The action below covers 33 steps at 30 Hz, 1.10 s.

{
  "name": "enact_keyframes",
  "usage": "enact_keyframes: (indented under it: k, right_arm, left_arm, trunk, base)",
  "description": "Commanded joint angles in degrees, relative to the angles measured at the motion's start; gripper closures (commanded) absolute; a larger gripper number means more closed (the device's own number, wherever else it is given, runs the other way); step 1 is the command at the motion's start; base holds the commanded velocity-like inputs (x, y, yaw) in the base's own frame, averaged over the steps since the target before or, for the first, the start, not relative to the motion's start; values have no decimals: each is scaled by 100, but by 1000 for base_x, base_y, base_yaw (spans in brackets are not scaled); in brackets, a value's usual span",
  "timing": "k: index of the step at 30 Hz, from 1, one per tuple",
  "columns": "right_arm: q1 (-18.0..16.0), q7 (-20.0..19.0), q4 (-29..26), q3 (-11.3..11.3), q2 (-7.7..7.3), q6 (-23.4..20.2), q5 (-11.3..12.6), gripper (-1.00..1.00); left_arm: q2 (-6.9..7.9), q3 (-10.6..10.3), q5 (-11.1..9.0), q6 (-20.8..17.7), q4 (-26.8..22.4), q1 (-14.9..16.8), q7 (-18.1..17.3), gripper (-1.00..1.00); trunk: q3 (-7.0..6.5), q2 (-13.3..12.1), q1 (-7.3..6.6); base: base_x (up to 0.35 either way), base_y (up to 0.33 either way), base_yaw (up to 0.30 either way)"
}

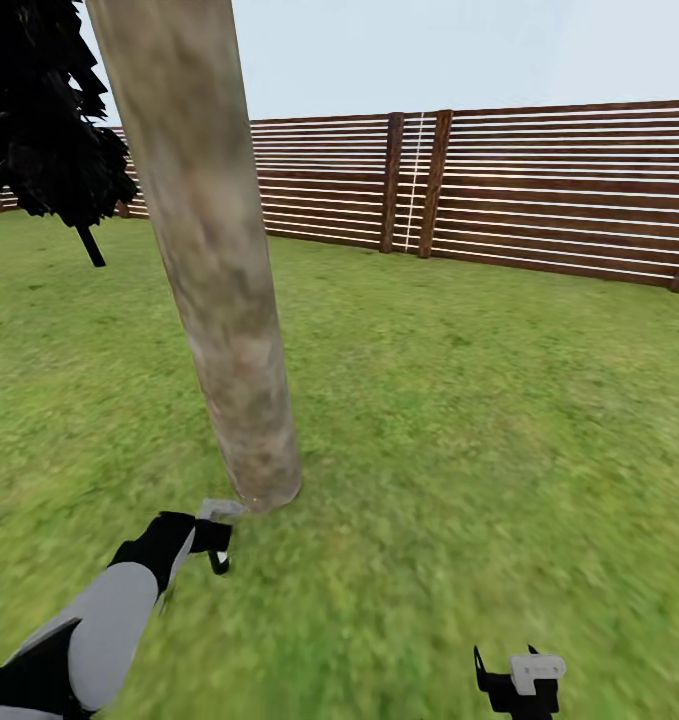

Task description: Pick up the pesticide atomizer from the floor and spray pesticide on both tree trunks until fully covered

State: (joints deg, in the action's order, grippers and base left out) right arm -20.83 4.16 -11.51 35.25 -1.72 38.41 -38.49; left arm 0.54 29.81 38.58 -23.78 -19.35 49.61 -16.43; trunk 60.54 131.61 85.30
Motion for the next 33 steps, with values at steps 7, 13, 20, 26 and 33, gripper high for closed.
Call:
enact_keyframes:
  k: [7,13,20,26,33]
  right_arm:
    - [0,-3,0,0,-2,0,-8,-100]
    - [0,-7,3,0,0,0,-13,-100]
    - [0,7,431,-1,40,-17,-16,-100]
    - [0,-3,976,-9,75,-26,-18,-100]
    - [0,-3,1002,-9,67,-31,-18,-100]
  left_arm:
    - [-274,-538,-39,-345,-534,53,-229,100]
    - [103,-558,-46,-959,-1562,13,-716,100]
    - [69,-845,-53,-1215,-1893,35,-893,100]
    - [-124,-1224,-70,-1347,-1958,-6,-904,100]
    - [395,-1256,-31,-1349,-2029,1,-1453,100]
  trunk:
    - [1,0,0]
    - [1,0,0]
    - [1,0,0]
    - [1,0,0]
    - [1,0,0]
  base:
    - [-119,0,0]
    - [-2,0,0]
    - [0,0,0]
    - [0,0,0]
    - [0,0,0]
